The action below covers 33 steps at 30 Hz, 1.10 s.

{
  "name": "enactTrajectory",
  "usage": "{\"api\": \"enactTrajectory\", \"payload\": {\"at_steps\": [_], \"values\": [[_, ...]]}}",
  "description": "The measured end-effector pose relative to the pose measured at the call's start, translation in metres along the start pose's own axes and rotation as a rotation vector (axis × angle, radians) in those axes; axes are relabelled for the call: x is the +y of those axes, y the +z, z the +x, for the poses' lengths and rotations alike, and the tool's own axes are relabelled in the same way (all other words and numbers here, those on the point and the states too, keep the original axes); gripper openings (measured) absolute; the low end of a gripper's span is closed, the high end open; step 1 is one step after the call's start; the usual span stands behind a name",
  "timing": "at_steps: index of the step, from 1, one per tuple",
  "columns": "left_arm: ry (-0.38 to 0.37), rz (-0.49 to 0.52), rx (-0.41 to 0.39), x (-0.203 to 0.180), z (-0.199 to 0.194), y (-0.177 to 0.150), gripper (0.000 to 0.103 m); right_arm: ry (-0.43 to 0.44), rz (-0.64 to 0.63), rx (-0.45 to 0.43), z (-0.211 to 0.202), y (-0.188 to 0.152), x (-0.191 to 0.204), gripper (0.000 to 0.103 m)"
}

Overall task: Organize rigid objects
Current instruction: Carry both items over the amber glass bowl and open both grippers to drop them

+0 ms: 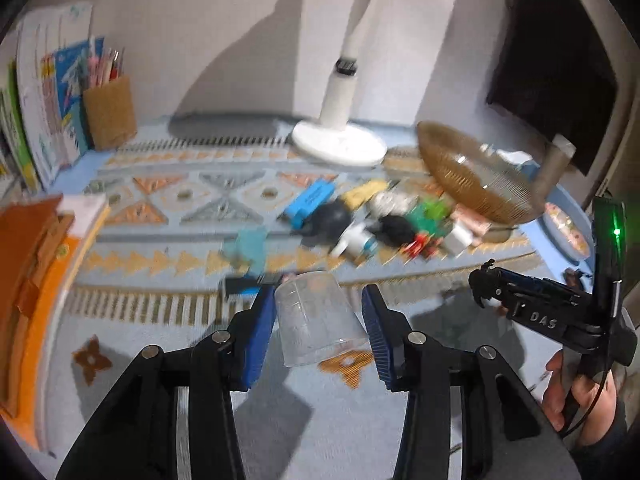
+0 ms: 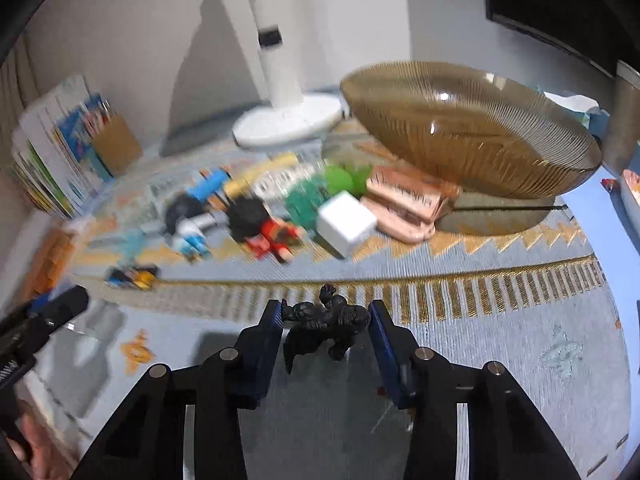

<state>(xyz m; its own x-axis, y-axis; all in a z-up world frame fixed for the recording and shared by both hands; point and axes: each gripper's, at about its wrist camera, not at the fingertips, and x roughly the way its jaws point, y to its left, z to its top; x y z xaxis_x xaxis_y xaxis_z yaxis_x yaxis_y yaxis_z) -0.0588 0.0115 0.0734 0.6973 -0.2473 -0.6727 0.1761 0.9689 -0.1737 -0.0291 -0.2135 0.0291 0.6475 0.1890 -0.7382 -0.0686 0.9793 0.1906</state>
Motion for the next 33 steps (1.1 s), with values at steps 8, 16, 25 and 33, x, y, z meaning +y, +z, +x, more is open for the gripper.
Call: {"api": "enactTrajectory", "payload": {"at_steps": [8, 16, 25, 33], "values": [[-0.125, 0.169, -0.170, -0.083, -0.035, 0.088, 0.041, -0.127, 0.065, -0.357, -0.139, 0.066, -0.055, 0.043], [-0.269, 0.235, -0.068, -0.178, 0.041, 0.135, 0.041, -0.156, 0.223, -0.383, -0.151, 0.102, -0.126, 0.043], [-0.280, 0.245, 0.007, -0.208, 0.105, 0.137, 0.083, -0.133, 0.263, -0.205, -0.075, 0.114, -0.153, 0.047], [-0.301, 0.135, -0.070, -0.158, 0.058, 0.148, 0.085, -0.140, 0.293, -0.245, -0.102, 0.110, -0.159, 0.059]]}}
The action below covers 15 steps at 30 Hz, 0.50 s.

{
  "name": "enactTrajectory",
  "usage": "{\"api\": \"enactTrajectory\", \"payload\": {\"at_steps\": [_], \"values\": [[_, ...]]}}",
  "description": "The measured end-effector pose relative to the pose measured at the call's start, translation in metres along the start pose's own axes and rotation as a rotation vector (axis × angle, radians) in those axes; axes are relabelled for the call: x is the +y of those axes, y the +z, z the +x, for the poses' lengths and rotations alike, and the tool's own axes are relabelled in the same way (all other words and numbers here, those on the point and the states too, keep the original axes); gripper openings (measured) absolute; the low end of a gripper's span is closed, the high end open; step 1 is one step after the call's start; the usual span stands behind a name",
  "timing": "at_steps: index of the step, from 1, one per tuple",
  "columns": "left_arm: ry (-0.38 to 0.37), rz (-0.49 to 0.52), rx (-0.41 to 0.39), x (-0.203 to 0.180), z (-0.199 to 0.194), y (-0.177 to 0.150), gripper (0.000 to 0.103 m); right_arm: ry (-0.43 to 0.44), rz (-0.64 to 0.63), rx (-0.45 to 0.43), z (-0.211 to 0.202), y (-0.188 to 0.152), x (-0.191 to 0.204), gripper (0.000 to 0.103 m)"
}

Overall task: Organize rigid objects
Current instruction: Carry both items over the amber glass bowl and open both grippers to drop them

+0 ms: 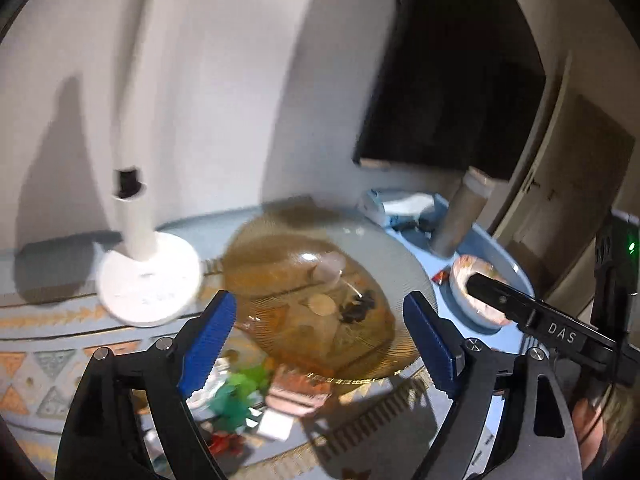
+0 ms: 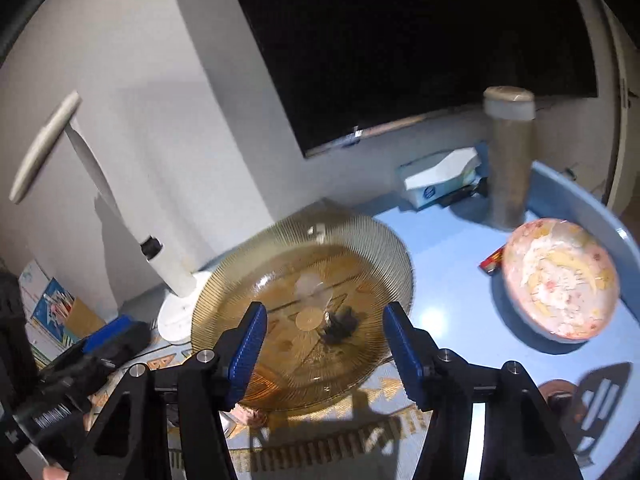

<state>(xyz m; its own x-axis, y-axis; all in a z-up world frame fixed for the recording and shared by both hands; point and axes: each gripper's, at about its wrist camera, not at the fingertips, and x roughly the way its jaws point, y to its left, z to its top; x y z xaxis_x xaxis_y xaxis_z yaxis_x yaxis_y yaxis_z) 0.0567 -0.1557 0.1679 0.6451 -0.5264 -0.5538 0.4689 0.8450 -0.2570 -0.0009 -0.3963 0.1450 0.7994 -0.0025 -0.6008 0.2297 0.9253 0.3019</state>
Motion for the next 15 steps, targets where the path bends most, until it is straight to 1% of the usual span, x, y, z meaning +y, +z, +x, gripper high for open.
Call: {"api": "enactTrajectory", "payload": {"at_steps": [3, 4, 5, 6, 7, 11, 15], "values": [[0.019, -0.016, -0.077, 0.010, -0.051, -0.004, 0.085, 0.010, -0.007, -0.040, -0.033, -0.002, 0.010, 0.059], [0.036, -0.012, -0.093, 0.012, -0.065, -0.005, 0.085, 0.015, -0.009, -0.048, -0.042, -0.003, 0.014, 0.059], [0.070, -0.004, -0.111, 0.013, -0.085, -0.008, 0.085, 0.019, -0.016, -0.057, -0.053, -0.005, 0.022, 0.059], [0.091, 0.003, -0.122, 0.013, -0.096, -0.009, 0.085, 0.024, -0.025, -0.064, -0.062, -0.007, 0.028, 0.059], [0.118, 0.015, -0.141, 0.013, -0.114, -0.012, 0.085, 0.036, -0.038, -0.075, -0.073, -0.010, 0.038, 0.059], [0.186, 0.041, -0.212, 0.014, -0.178, -0.026, 0.085, 0.064, -0.075, -0.108, -0.107, -0.023, 0.072, 0.060], [0.222, 0.056, -0.262, 0.013, -0.227, -0.036, 0.085, 0.102, -0.107, -0.127, -0.135, -0.039, 0.104, 0.061]]}}
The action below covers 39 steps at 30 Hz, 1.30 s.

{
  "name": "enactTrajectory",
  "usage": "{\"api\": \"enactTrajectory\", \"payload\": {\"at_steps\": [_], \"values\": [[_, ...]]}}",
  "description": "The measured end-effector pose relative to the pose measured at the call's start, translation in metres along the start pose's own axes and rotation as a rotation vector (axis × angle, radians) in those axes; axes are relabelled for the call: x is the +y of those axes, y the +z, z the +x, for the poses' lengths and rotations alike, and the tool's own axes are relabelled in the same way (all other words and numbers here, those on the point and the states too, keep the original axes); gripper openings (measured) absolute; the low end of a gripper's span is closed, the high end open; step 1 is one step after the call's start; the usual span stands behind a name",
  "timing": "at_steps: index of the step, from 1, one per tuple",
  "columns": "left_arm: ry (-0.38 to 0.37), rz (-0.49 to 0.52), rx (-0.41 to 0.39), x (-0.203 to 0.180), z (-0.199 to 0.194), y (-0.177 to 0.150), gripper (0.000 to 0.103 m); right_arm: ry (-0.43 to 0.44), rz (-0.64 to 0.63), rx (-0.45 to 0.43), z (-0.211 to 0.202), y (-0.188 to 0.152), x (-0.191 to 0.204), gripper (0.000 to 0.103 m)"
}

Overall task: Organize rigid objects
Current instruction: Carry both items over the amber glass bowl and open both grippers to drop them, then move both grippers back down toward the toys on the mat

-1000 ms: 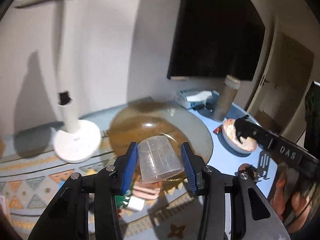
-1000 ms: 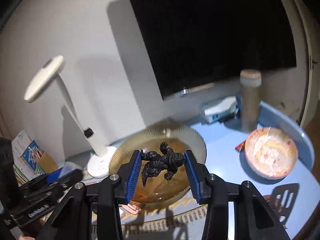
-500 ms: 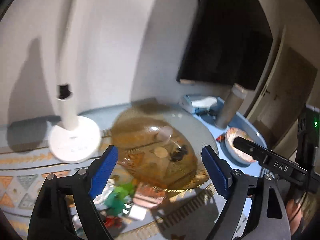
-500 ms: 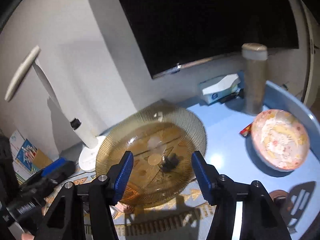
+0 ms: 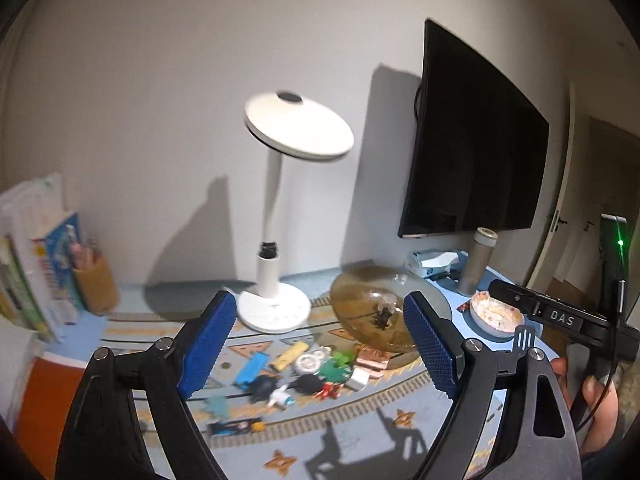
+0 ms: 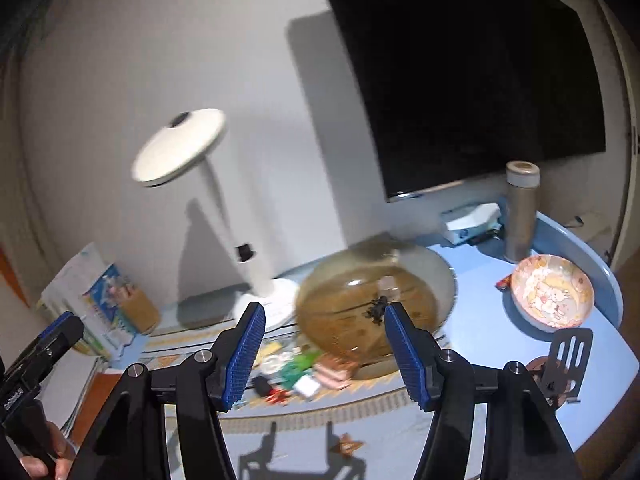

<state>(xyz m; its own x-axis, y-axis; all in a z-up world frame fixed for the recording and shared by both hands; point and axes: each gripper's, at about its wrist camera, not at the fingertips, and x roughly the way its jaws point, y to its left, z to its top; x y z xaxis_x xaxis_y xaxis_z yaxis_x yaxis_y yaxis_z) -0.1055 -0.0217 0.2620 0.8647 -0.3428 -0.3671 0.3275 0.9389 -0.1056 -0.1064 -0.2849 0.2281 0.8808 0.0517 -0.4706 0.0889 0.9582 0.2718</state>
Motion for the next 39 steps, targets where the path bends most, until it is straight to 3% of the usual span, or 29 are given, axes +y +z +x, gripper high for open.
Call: {"api": "enactTrajectory", "payload": {"at_steps": [7, 10, 14, 17, 20, 26, 32, 39], "values": [[0.049, 0.055, -0.041, 0.009, -0.045, -0.020, 0.085, 0.038, -0.065, -0.053, -0.037, -0.027, 0.044, 0.063], [0.083, 0.050, 0.008, 0.022, -0.041, -0.038, 0.085, 0.031, -0.069, -0.024, -0.033, -0.045, 0.049, 0.063], [0.102, -0.016, 0.065, 0.050, -0.033, -0.050, 0.085, 0.066, -0.019, 0.088, -0.004, -0.060, 0.047, 0.063], [0.105, -0.039, 0.069, 0.063, -0.033, -0.053, 0.085, 0.081, 0.001, 0.083, 0.001, -0.059, 0.044, 0.063], [0.144, -0.064, 0.103, 0.078, -0.018, -0.062, 0.085, 0.036, 0.005, 0.058, 0.005, -0.059, 0.037, 0.063], [0.149, -0.195, 0.258, 0.116, 0.043, -0.103, 0.085, -0.027, 0.096, 0.202, 0.063, -0.081, -0.003, 0.063], [0.187, -0.235, 0.366, 0.138, 0.096, -0.139, 0.085, -0.048, 0.129, 0.368, 0.137, -0.118, -0.028, 0.063], [0.218, -0.192, 0.435, 0.138, 0.131, -0.161, 0.085, -0.014, -0.082, 0.450, 0.198, -0.131, 0.001, 0.063]]}}
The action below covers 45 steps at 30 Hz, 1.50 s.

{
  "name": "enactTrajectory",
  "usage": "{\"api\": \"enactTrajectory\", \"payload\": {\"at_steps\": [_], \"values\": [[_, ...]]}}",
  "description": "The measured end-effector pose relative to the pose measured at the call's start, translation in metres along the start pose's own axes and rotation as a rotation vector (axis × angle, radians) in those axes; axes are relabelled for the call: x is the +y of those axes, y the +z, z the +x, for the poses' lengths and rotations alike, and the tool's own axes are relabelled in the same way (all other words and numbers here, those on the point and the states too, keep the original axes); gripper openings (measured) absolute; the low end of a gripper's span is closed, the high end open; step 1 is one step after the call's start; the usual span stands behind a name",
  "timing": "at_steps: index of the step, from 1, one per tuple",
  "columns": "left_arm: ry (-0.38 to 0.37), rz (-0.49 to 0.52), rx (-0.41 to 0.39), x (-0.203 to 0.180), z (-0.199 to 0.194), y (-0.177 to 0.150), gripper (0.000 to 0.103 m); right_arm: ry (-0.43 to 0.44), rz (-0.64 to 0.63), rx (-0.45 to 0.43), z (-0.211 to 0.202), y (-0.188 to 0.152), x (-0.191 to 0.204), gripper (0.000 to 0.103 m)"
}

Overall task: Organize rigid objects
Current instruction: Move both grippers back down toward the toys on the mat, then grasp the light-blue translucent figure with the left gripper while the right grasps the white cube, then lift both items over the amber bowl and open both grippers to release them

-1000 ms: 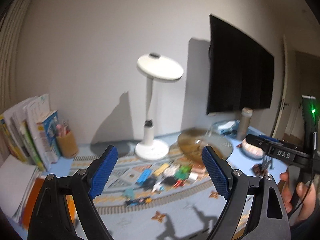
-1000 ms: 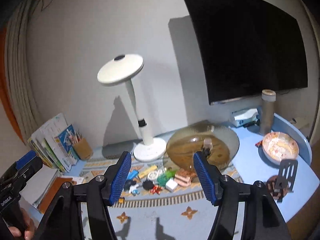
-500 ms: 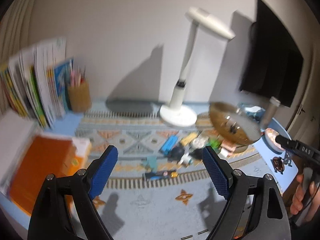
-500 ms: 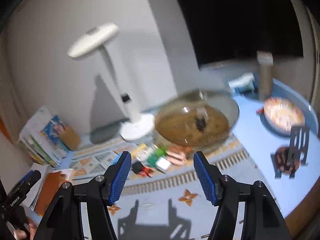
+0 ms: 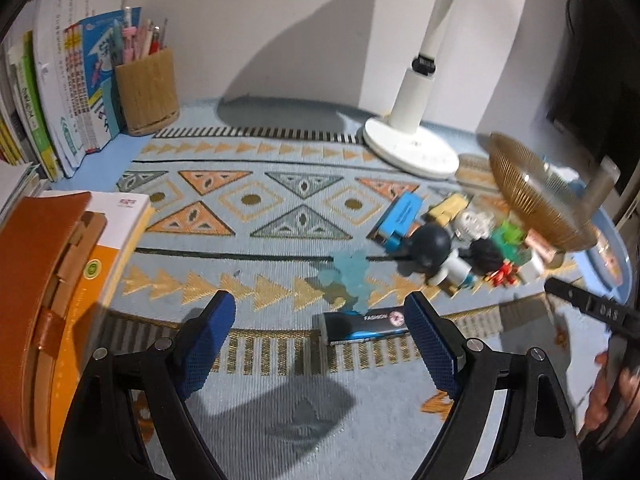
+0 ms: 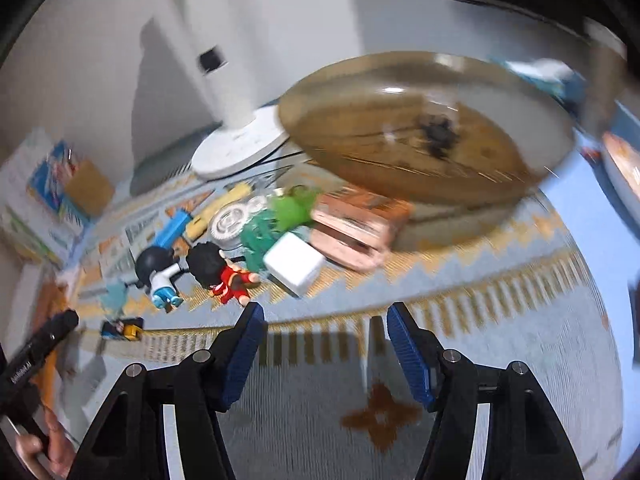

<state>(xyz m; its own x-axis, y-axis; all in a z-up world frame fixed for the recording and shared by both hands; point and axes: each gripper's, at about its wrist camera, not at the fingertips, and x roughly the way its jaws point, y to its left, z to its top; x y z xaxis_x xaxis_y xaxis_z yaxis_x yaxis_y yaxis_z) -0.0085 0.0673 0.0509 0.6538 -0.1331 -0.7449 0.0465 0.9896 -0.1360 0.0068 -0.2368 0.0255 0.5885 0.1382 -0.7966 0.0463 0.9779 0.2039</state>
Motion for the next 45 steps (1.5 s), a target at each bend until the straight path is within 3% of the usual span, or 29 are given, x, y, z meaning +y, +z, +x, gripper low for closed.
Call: {"api": "enactTrajectory", "payload": {"at_steps": [5, 10, 12, 15, 16, 17, 24, 27, 31, 35, 36, 40, 43, 45], "values": [[0.028, 0.067, 0.049, -0.013, 0.019, -0.003, 0.085, -0.057, -0.144, 0.016, 0.028, 0.010, 0.015, 0.063], [0.011, 0.040, 0.066, -0.016, 0.035, 0.005, 0.084, -0.095, -0.217, -0.013, 0.039, 0.017, 0.023, 0.063], [0.011, 0.035, 0.058, -0.018, 0.041, 0.012, 0.078, -0.095, -0.232, -0.021, 0.041, 0.021, 0.026, 0.062], [-0.024, 0.036, 0.075, -0.022, 0.052, 0.020, 0.058, -0.095, -0.252, -0.027, 0.040, 0.020, 0.027, 0.055], [-0.023, 0.043, 0.086, -0.025, 0.056, 0.020, 0.045, -0.091, -0.258, -0.029, 0.040, 0.020, 0.028, 0.053], [-0.020, 0.051, 0.095, -0.028, 0.059, 0.020, 0.031, -0.076, -0.262, -0.032, 0.038, 0.019, 0.029, 0.041], [-0.044, 0.069, 0.003, -0.036, 0.031, 0.014, 0.029, 0.016, -0.166, -0.017, 0.026, 0.014, 0.021, 0.039], [-0.127, 0.069, -0.065, -0.041, 0.004, 0.004, 0.029, 0.042, -0.100, -0.036, 0.001, 0.003, 0.012, 0.039], [-0.235, 0.082, -0.069, -0.057, -0.009, -0.016, 0.029, 0.051, -0.031, -0.041, -0.030, -0.018, 0.004, 0.039], [-0.254, 0.137, -0.049, -0.078, -0.006, -0.033, 0.029, 0.025, 0.025, -0.001, -0.033, -0.037, 0.000, 0.039], [-0.228, 0.176, -0.072, -0.085, -0.010, -0.035, 0.029, 0.027, 0.030, 0.011, -0.031, -0.041, 0.000, 0.039], [-0.251, 0.211, -0.100, -0.089, -0.015, -0.039, 0.030, 0.076, 0.038, 0.039, -0.025, -0.051, 0.003, 0.039], [-0.260, 0.202, -0.089, -0.087, -0.012, -0.039, 0.030, 0.167, 0.001, 0.092, -0.023, -0.058, 0.007, 0.049], [-0.270, 0.195, -0.096, -0.085, -0.014, -0.039, 0.030, 0.178, -0.046, 0.088, -0.029, -0.064, 0.010, 0.059]]}}
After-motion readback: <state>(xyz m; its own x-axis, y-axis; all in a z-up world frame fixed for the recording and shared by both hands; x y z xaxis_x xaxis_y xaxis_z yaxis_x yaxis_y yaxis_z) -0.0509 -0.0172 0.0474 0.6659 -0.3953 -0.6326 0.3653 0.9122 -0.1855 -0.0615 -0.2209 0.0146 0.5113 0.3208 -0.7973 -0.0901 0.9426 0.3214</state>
